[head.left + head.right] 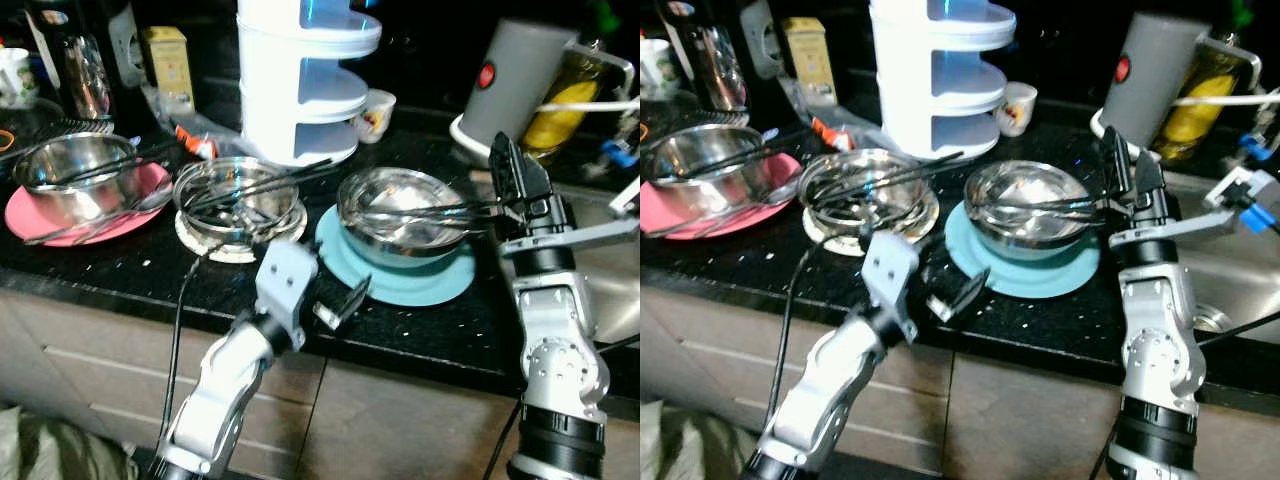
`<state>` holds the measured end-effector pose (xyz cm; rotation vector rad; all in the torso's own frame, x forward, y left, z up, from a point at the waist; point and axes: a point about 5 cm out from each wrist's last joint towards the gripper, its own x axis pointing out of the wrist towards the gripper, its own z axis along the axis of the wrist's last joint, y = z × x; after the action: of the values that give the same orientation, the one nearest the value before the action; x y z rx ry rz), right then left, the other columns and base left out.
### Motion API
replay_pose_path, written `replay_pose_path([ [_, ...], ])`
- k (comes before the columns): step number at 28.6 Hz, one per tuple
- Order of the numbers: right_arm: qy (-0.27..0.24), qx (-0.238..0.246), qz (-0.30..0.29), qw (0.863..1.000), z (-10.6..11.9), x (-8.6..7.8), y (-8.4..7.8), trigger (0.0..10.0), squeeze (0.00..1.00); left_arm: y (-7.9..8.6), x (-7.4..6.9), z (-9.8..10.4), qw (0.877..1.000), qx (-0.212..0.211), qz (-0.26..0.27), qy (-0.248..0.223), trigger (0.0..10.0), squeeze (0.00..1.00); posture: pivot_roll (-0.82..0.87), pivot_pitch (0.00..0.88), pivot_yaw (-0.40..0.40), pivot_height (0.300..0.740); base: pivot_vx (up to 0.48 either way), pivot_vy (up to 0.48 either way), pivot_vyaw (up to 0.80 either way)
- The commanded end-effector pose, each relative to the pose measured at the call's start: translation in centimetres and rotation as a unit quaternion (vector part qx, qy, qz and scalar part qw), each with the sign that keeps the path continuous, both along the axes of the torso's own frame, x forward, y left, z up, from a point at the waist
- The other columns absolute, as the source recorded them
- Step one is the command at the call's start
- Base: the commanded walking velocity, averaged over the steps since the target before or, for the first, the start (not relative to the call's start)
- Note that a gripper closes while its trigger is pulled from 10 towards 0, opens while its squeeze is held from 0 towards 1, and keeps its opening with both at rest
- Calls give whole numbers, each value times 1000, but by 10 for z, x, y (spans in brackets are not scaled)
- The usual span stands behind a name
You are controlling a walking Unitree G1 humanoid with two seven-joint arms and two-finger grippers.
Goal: Kitchen organization
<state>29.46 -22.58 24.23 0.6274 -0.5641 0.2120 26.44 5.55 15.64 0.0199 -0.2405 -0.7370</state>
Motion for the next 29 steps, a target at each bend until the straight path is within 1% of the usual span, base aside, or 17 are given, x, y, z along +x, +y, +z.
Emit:
replay_pose_path([
  [1,-8,1,0,1000,3,-5,-7,10000,675,-3,-4,-3,1000,4,-17,4,10000,0,93,0,-104,740,0,0,0],
  [2,-9,-3,-1,1000,4,-7,-10,10000,1000,-4,-6,-4,1000,5,-21,5,10000,0,91,0,-105,740,0,0,0],
  [5,-5,-15,-9,1000,5,-11,-15,10000,1000,-7,-7,-4,1000,2,-31,7,10000,0,87,0,-103,740,0,0,0],
  [7,34,-41,-37,998,-3,-9,-23,10000,1000,-8,-8,-6,999,3,-34,9,10000,0,79,0,-99,740,0,0,0],
  [8,74,-60,-67,993,-12,-5,-29,10000,490,-8,-8,-7,999,4,-35,10,10000,0,79,0,-99,740,0,0,0],
  [9,119,-55,-107,986,-23,-2,-39,10000,0,-8,-8,-9,999,5,-35,12,10000,0,79,0,-99,740,0,0,0],
  [10,119,-55,-107,986,-23,-2,-39,10000,0,-8,-8,-9,999,5,-35,12,10000,0,79,0,-99,740,0,0,0],
  [11,157,-35,-152,975,-38,-3,-54,10000,0,-8,-8,-11,999,7,-36,14,10000,0,79,0,-100,740,0,0,0],
  [12,163,-26,-162,973,-41,-4,-57,10000,0,-7,-8,-12,999,8,-35,13,10000,0,82,0,-98,740,0,0,0],
  [16,188,-9,-179,966,-49,-8,-63,10000,0,-3,-7,-11,1000,6,-24,11,10000,0,82,0,-97,740,0,0,0],
  [18,196,27,-184,963,-53,-10,-66,10000,0,2,-4,-9,1000,4,-13,4,10000,0,82,0,-99,740,0,0,0],
  [20,195,38,-184,963,-54,-10,-67,10000,0,3,-4,-8,1000,3,-11,2,10000,0,82,0,-99,740,0,0,0],
  [21,195,55,-175,964,-55,-10,-65,10000,0,4,-2,-6,1000,2,-6,-1,10000,0,80,0,-98,740,0,0,0],
  [24,197,68,-163,964,-56,-7,-61,10000,0,4,0,-6,1000,2,-5,-3,10000,0,78,0,-98,740,0,0,0],
  [27,188,108,-104,971,-57,-2,-43,10000,0,4,0,-6,1000,2,-6,-5,10000,0,77,0,-97,740,0,0,0],
  [28,188,108,-104,971,-57,-2,-43,10000,0,4,0,-6,1000,2,-6,-5,10000,0,77,0,-97,740,0,0,0],
  [29,184,117,-89,972,-56,-1,-37,10000,0,3,0,-6,1000,3,-6,-5,10000,0,77,0,-97,740,0,0,0],
])
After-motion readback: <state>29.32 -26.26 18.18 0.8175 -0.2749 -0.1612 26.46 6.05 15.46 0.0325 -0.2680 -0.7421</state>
